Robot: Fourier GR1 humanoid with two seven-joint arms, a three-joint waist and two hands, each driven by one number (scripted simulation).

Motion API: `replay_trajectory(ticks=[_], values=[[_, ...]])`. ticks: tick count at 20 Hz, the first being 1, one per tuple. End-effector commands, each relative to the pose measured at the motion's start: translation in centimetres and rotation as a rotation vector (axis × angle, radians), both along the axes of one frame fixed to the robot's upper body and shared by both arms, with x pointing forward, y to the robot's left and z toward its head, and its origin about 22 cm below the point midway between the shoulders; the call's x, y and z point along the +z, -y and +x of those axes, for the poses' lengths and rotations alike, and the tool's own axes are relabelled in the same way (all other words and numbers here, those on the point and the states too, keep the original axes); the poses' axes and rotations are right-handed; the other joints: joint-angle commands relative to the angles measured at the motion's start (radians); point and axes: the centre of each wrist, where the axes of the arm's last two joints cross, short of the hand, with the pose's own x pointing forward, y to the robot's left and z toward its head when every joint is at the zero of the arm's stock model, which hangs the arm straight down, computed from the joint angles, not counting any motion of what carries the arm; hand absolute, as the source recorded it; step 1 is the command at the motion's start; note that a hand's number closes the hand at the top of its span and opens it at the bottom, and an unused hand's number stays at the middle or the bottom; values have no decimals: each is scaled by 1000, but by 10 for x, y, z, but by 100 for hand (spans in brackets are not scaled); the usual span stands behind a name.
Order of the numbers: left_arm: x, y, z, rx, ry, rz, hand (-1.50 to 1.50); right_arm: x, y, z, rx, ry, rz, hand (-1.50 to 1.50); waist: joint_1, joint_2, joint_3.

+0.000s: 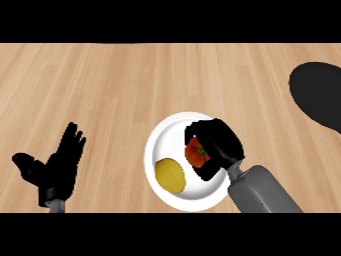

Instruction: Pick the tomato from the plate and place it in the pan

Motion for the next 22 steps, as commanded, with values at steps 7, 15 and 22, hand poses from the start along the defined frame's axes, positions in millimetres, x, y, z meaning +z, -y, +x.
replay_trajectory(ticks=[7, 15, 22], values=[[-19, 3, -10, 34, -82, -18, 0, -24, 43, 1, -300, -193, -211, 150, -20, 10, -9], [-23, -13, -8, 22, -74, -18, 0, 45, 61, 4, -456, 184, -205, 150, -22, 8, -8], [-8, 6, -8, 17, -72, -6, 0, 123, 45, -24, -658, 394, 0, 150, -18, 5, -8]])
